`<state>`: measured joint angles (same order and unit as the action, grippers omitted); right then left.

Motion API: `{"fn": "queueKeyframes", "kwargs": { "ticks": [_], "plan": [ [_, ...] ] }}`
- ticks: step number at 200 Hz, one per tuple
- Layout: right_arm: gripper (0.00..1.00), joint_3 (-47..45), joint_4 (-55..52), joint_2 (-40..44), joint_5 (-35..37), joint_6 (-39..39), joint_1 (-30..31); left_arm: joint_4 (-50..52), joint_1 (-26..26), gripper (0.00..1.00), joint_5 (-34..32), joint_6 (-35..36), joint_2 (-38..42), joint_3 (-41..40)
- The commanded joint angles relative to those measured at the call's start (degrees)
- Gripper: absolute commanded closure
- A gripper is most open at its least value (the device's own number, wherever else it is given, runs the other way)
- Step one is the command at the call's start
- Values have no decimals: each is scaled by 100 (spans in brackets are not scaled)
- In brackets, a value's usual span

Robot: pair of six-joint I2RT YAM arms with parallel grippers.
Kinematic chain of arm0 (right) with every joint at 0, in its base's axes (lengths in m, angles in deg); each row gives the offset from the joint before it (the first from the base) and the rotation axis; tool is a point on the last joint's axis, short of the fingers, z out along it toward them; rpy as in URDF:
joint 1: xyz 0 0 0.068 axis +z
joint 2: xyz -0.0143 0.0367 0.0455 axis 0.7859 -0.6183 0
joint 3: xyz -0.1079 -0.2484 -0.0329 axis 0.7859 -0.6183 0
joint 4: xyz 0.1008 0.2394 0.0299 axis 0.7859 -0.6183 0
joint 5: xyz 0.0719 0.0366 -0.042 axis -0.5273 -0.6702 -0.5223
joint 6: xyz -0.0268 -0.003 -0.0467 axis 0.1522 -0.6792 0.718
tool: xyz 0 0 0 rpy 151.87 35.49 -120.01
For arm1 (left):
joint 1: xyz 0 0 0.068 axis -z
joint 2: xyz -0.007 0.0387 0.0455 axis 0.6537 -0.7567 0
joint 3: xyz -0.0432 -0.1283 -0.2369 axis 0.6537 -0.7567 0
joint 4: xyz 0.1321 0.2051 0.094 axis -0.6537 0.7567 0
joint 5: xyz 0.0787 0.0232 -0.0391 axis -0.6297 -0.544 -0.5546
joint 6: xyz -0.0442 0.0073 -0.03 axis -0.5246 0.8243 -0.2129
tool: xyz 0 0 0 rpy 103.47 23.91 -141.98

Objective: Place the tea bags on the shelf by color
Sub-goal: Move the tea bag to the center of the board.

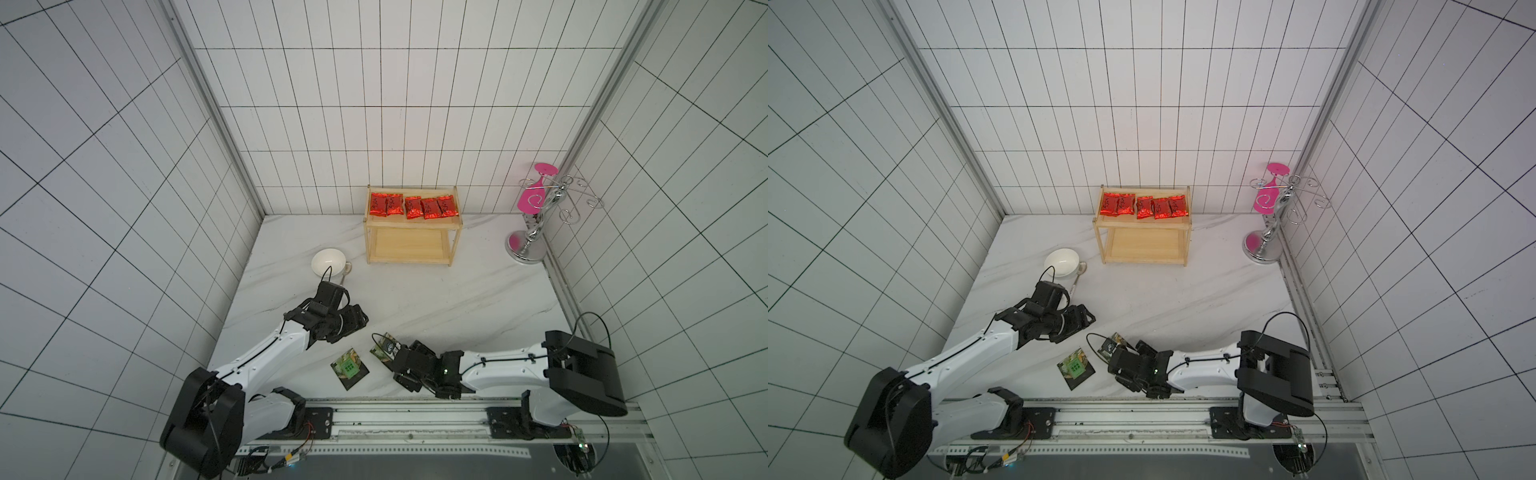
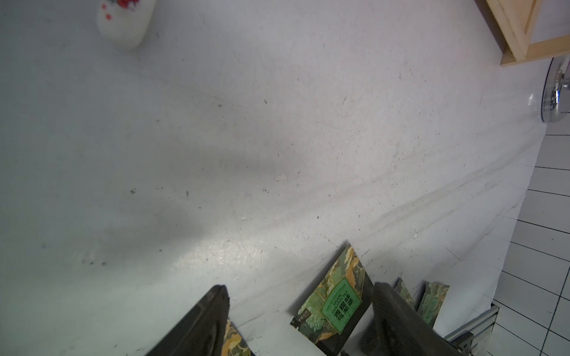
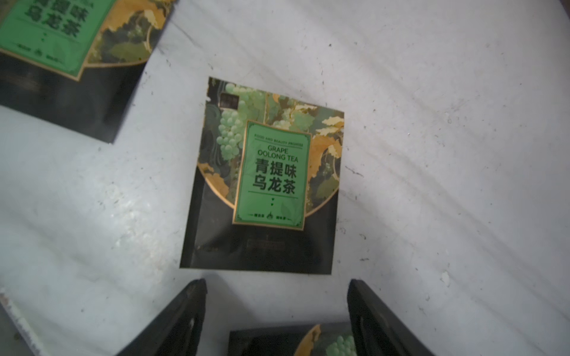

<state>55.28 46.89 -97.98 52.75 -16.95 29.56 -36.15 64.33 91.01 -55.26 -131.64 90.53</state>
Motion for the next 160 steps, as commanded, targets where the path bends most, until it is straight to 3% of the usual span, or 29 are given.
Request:
{"fn": "queueKeyframes", "kwargs": {
  "ticks": [1, 70, 93, 122, 160],
  "plan": [
    [21, 188, -49, -280, 222, -11, -75, -261, -22, 23, 260, -96, 19, -210],
    [20, 573, 449, -834, -313, 148, -735, -411, -30, 25, 358, -130, 42, -391],
    [28, 599, 397, -438, -460, 58, -867, -774, -26, 30, 591, -49, -121, -469],
    [36, -14, 1305, 863, -1684, -435, -1531, -1334, 4, 33, 1045, -75, -414, -406],
    [53, -272, 2378, 565, -3300, -1073, -2573, -1511, 300, 35, 972, 28, -884, -157]
  ]
}}
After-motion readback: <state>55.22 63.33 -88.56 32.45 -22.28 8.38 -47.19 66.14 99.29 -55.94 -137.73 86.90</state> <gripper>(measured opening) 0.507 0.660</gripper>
